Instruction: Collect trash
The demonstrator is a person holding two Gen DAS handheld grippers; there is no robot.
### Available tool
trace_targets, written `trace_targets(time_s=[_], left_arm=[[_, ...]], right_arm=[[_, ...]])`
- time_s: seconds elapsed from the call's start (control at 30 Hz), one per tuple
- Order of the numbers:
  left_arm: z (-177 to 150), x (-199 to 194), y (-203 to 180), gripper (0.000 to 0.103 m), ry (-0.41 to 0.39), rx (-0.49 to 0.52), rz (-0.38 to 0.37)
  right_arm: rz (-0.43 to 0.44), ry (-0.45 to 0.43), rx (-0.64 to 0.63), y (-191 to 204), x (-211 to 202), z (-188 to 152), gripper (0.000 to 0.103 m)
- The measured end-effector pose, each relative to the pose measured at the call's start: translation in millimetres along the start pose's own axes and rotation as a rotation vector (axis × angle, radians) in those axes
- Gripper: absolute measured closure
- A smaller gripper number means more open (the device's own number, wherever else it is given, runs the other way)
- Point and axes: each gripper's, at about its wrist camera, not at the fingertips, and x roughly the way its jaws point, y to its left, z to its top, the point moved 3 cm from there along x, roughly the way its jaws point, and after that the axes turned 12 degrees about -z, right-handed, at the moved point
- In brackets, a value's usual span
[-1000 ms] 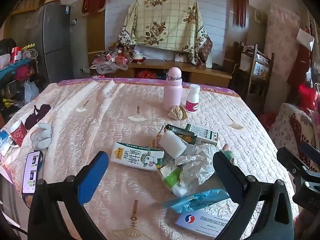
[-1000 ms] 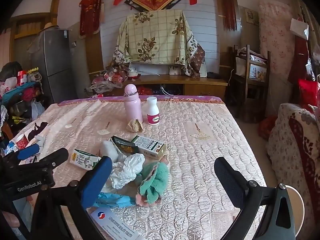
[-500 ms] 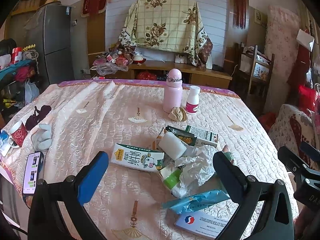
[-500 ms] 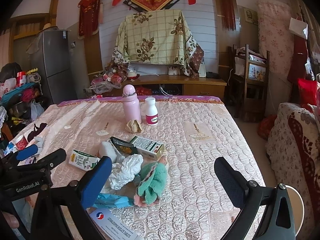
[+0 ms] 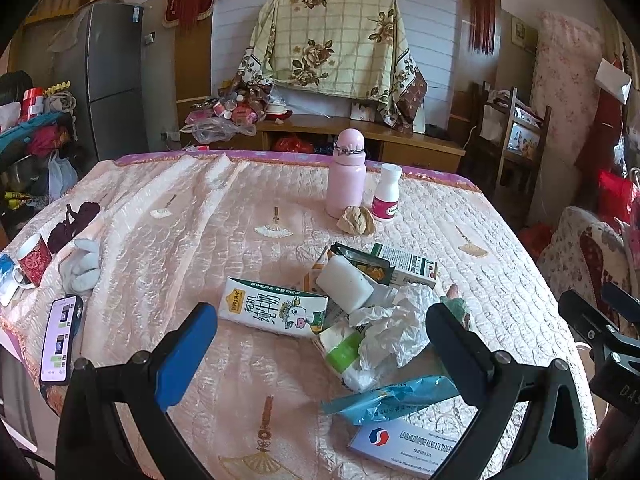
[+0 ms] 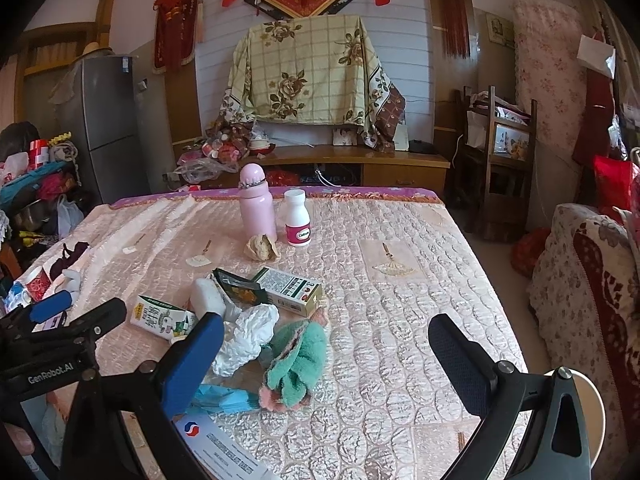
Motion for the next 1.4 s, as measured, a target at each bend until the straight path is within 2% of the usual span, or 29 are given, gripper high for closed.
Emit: trace_targets(time_s=[0.8, 0.97, 1.23, 1.4], left_arm=[[-10.1, 7.3, 15.7, 0.0, 0.043, -0.006, 0.014], [-16.1, 9.5, 21.0, 0.0, 0.068, -0.029, -0.011], [-22.7, 11.8, 13.1, 0.0, 0.089, 0.029, -0.006], [-23.8, 14.6, 13.3, 0.0, 0.099, 0.024, -0.012]], right_arm=[[-0.006, 0.028, -0.016, -8.8, 6.9, -4.4, 0.0], [-0.015, 0.06, -0.02, -14.6, 10.6, -5.5, 0.0], [-0.014, 0.08, -0.013, -19.9, 18.1, -11.4, 0.0], [-0.012, 0.084, -0.013, -19.5, 20.8, -13.1, 0.0]])
